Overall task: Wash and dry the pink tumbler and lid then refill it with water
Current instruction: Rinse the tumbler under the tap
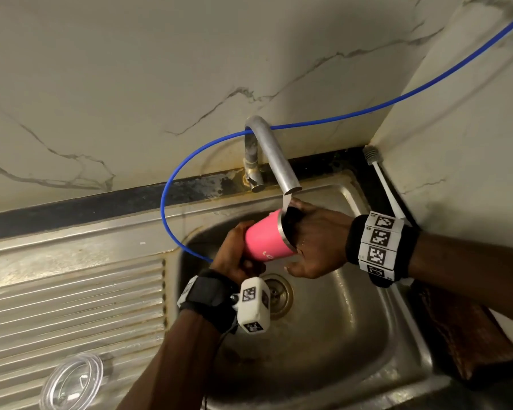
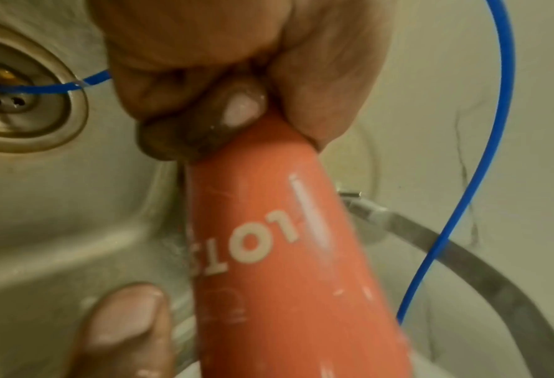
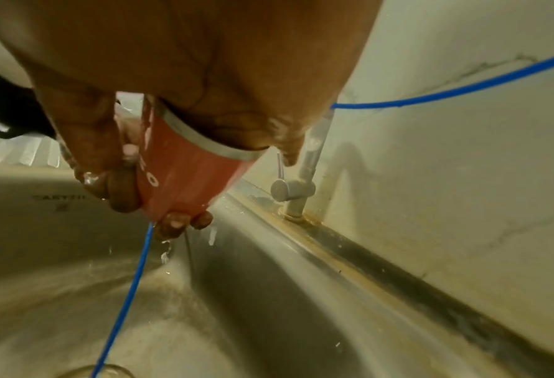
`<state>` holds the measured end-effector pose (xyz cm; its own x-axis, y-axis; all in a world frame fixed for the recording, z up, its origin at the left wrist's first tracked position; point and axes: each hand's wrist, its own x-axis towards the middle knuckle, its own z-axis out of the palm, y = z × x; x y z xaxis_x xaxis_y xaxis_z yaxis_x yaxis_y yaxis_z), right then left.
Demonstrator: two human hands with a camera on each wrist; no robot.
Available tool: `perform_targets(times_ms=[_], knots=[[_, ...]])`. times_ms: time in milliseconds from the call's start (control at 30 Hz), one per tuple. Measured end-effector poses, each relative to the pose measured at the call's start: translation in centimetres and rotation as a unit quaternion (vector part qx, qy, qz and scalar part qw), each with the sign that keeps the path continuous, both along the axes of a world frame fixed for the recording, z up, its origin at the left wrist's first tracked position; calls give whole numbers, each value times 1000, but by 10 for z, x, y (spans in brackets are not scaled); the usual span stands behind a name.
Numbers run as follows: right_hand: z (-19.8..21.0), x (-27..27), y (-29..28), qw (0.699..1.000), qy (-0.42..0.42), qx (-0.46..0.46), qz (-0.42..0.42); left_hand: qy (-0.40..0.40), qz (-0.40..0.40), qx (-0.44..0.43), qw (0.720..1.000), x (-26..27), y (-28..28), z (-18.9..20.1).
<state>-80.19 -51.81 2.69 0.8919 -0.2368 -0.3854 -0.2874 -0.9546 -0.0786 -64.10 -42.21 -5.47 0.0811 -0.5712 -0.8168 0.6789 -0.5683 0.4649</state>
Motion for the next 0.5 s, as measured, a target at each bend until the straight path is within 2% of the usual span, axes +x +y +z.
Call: perform_targets(times_ms=[100,167,200,267,300,333,367,400,433,467,500], knots=[[6,12,8,987,-1,104,-122,19,2,22,1000,2,-3,-6],[10,23,15,949,-10,233,-211,26,31,31,999,-6,1,-4],[13,27,19,907,-40,318,-273,27,52,26,998,-10,3,-3],[11,33,24,787,-116,460,-395,12,111,-4,994,-15,7,-5],[8,35,24,761,-133,480,-414,7,138,-14,990,-14,7,-8],[6,34,24,780,-131,464,-400,15,150,-21,988,-13,7,-9],[6,33,21,838,-103,409,-346,25,149,-22,988,-11,6,-8],[9,30,19,908,-56,318,-267,38,139,-20,989,-8,5,-6],[11,26,16,964,-13,192,-186,42,110,-6,993,-3,6,-5],[13,20,12,992,4,80,-100,45,68,10,997,1,7,-3],[13,14,8,999,5,21,-33,47,26,20,998,4,7,-3]])
